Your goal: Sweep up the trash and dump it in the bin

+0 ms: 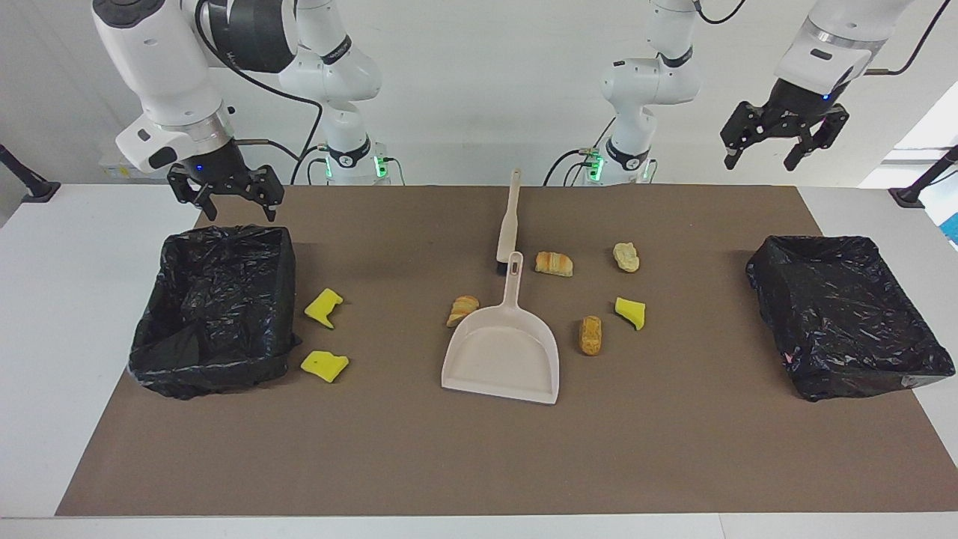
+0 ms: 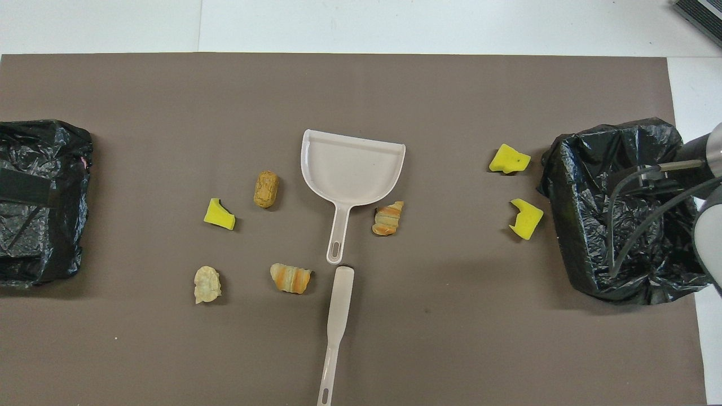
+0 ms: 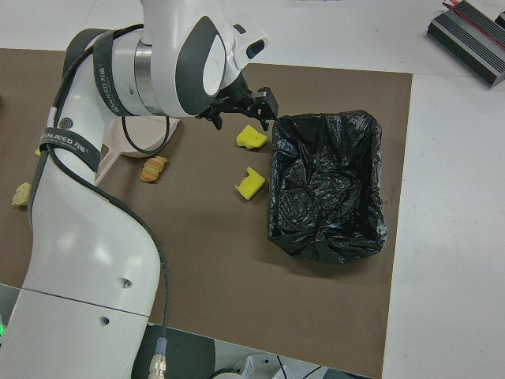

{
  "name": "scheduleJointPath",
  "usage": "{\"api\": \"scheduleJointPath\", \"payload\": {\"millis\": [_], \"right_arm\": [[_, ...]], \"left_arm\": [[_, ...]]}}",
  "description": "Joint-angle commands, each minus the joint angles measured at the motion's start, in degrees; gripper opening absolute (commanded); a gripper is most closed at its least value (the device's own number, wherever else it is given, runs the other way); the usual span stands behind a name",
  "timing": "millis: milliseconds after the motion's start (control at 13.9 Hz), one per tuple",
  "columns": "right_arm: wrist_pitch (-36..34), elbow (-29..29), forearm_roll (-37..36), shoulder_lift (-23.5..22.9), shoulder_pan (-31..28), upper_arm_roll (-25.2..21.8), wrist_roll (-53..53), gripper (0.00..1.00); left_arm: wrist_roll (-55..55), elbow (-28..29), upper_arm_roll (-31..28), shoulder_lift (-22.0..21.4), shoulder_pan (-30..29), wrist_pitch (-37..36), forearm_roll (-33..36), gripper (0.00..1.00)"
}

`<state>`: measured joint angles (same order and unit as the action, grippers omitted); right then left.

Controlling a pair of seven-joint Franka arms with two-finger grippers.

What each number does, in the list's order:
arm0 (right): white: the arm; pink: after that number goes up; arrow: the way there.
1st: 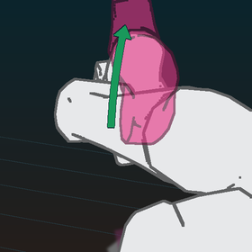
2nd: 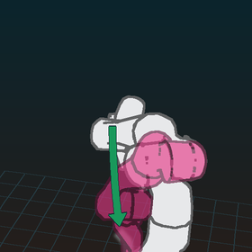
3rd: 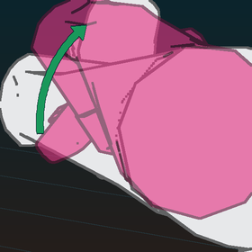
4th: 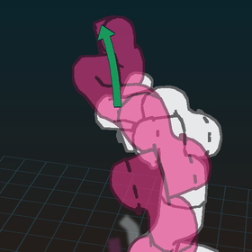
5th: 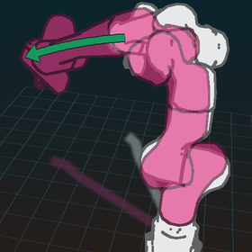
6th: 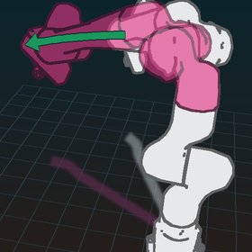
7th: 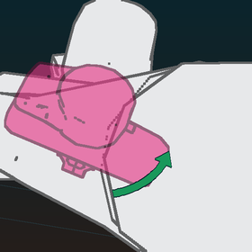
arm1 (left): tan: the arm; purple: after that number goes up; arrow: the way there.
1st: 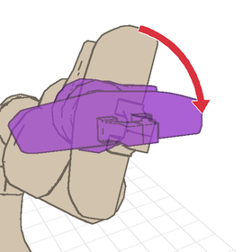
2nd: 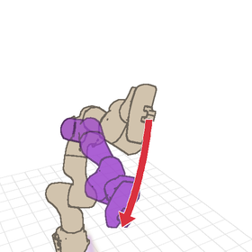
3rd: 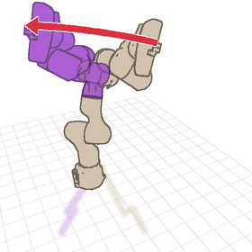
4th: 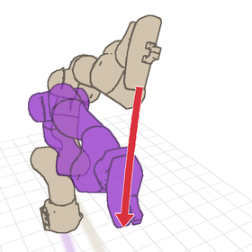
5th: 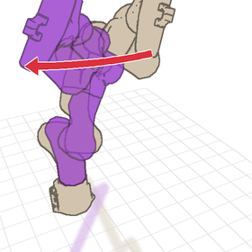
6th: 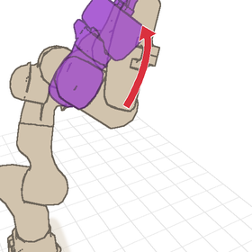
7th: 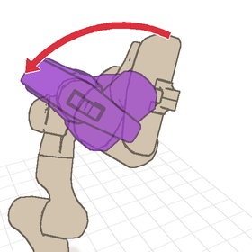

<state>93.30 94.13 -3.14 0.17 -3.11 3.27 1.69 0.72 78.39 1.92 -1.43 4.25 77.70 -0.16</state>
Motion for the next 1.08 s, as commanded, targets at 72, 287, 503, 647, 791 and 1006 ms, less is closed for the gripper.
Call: {"api": "scheduleJointPath", "payload": {"millis": [72, 287, 503, 647, 791, 1006], "right_arm": [[-0.2, 0.4, 5.7, 0.6, -1.0, -0.3, 0.0, 1.0], [-0.1, 0.3, 5.4, 0.5, -1.0, -0.4, -0.2, 1.0], [0.0, 0.3, 5.4, 0.5, -1.0, -0.4, -0.2, 1.0], [0.0, 0.4, 5.3, 0.5, -0.9, -0.4, -0.2, 1.0], [0.0, 0.4, 5.3, 0.5, -0.9, -0.3, -0.3, 1.0], [0.0, 0.3, 5.4, 0.5, -0.9, -0.3, -0.2, 1.0]], "left_arm": [[-0.1, -1.6, -0.1, 0.3, 0.3, -1.5, -0.3, 1.0], [-0.1, -1.1, 0.0, 0.1, 0.9, -1.2, -0.6, 1.0], [0.2, -1.0, 0.0, -0.2, 0.2, -1.4, -0.6, 1.0], [0.3, -0.5, 0.0, -0.2, 0.2, -1.4, -0.6, 1.0], [0.4, -0.3, 0.0, -0.6, 0.3, -1.4, -0.7, 1.0], [0.6, 0.6, 0.0, -1.1, 0.5, -1.3, -0.7, 1.0]]}}
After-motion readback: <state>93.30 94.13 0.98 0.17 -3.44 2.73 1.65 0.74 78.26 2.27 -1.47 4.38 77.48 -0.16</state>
